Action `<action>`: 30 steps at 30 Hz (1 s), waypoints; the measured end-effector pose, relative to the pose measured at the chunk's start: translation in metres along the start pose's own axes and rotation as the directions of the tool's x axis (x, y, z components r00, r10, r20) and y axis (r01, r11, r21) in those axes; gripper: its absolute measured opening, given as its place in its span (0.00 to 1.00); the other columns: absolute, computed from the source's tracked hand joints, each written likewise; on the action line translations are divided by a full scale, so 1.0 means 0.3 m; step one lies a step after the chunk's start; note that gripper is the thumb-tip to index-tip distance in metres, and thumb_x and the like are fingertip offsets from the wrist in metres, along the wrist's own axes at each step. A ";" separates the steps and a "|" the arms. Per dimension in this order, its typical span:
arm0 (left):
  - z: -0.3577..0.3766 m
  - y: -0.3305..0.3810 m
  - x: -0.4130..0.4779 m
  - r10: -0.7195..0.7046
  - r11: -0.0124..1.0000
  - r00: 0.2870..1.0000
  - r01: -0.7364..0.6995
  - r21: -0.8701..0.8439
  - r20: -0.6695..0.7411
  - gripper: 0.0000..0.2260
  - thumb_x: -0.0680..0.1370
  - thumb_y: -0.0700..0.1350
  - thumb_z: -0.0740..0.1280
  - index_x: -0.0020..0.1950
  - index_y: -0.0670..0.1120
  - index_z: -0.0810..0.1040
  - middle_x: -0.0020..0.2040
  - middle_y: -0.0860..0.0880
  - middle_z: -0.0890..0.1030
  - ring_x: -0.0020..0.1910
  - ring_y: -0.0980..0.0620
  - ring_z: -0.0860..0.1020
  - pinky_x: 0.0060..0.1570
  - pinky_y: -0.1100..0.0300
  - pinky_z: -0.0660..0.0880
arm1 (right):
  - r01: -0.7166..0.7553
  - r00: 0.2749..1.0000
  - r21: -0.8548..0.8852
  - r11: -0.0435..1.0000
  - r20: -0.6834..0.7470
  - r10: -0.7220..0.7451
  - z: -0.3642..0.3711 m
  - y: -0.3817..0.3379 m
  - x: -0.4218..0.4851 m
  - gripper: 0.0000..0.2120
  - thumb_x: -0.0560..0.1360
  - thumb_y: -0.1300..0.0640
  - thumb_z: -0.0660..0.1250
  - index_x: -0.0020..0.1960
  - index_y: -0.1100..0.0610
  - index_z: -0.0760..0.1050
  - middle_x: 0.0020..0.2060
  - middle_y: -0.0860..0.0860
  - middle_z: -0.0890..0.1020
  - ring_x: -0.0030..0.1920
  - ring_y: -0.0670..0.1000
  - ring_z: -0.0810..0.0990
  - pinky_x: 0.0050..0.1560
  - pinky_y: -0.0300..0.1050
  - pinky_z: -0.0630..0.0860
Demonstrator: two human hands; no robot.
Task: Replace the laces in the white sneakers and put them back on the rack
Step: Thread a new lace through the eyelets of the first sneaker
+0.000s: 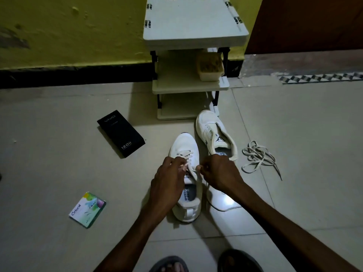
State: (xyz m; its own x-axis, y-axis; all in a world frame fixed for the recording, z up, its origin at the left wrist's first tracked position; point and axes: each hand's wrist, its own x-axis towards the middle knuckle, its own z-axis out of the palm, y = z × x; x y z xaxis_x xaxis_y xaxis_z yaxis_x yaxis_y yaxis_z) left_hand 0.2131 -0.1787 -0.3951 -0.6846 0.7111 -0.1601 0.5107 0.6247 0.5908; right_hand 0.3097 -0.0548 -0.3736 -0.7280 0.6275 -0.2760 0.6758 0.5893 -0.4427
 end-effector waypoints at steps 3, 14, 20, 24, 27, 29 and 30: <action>-0.007 0.001 0.017 0.012 1.000 1.000 -0.012 -0.009 0.003 0.12 0.83 0.49 0.58 0.64 0.51 0.75 0.63 0.49 0.74 0.59 0.48 0.76 0.58 0.54 0.74 | -0.003 0.999 -0.041 0.999 0.047 0.005 -0.001 -0.023 0.016 0.15 0.77 0.48 0.66 0.35 0.56 0.73 0.34 0.53 0.78 0.38 0.53 0.78 0.29 0.41 0.62; -0.009 0.002 0.072 0.104 0.986 0.994 -0.102 -0.135 0.012 0.10 0.80 0.40 0.62 0.54 0.48 0.82 0.53 0.48 0.79 0.54 0.50 0.77 0.57 0.55 0.72 | -0.337 0.936 0.436 0.835 0.249 0.248 -0.032 -0.027 0.072 0.17 0.71 0.49 0.73 0.29 0.57 0.76 0.19 0.49 0.72 0.19 0.46 0.68 0.22 0.33 0.61; -0.005 0.000 0.074 0.079 0.986 0.997 -0.076 -0.150 0.011 0.09 0.80 0.41 0.64 0.55 0.50 0.82 0.54 0.50 0.79 0.54 0.51 0.78 0.57 0.55 0.73 | -0.487 0.864 0.487 0.725 0.391 0.317 -0.022 -0.039 0.088 0.11 0.70 0.55 0.73 0.33 0.59 0.78 0.24 0.51 0.74 0.21 0.45 0.67 0.26 0.36 0.61; -0.004 0.000 0.074 0.090 0.984 0.995 -0.083 -0.159 0.035 0.09 0.79 0.41 0.66 0.57 0.49 0.81 0.57 0.50 0.78 0.56 0.51 0.76 0.59 0.57 0.73 | -0.637 0.767 0.630 0.444 0.573 0.289 -0.080 -0.063 0.095 0.12 0.76 0.57 0.65 0.34 0.55 0.72 0.32 0.51 0.70 0.32 0.48 0.65 0.34 0.41 0.62; -0.006 0.003 0.088 0.141 0.983 0.989 -0.134 -0.128 0.048 0.11 0.77 0.45 0.68 0.58 0.51 0.81 0.57 0.48 0.77 0.56 0.48 0.74 0.58 0.55 0.73 | -0.474 0.881 0.674 0.567 0.370 0.296 -0.187 -0.106 0.065 0.08 0.77 0.56 0.65 0.39 0.54 0.75 0.38 0.49 0.74 0.39 0.48 0.69 0.42 0.44 0.67; -0.018 0.028 0.101 0.141 0.985 0.990 -0.137 -0.106 0.032 0.09 0.75 0.47 0.71 0.55 0.53 0.82 0.52 0.51 0.77 0.52 0.50 0.75 0.52 0.57 0.74 | -0.328 0.945 0.675 0.660 0.240 0.224 -0.269 -0.144 0.025 0.10 0.78 0.53 0.64 0.40 0.53 0.77 0.39 0.45 0.74 0.40 0.46 0.70 0.42 0.41 0.66; -0.028 0.048 0.108 0.140 0.985 0.990 -0.140 -0.106 -0.001 0.07 0.75 0.47 0.71 0.53 0.53 0.83 0.48 0.52 0.76 0.49 0.52 0.76 0.49 0.59 0.74 | -0.264 0.964 0.670 0.693 0.199 0.175 -0.302 -0.158 0.007 0.12 0.79 0.52 0.64 0.40 0.53 0.78 0.39 0.44 0.73 0.40 0.45 0.70 0.40 0.40 0.65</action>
State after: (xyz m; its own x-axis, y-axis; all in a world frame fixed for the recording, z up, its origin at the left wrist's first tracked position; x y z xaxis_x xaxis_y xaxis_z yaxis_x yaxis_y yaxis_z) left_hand 0.1939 -0.1495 -0.3852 -0.6069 0.7913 -0.0747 0.5431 0.4815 0.6879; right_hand 0.2868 -0.0354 -0.2760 -0.6067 0.6067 -0.5137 0.5838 -0.0986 -0.8059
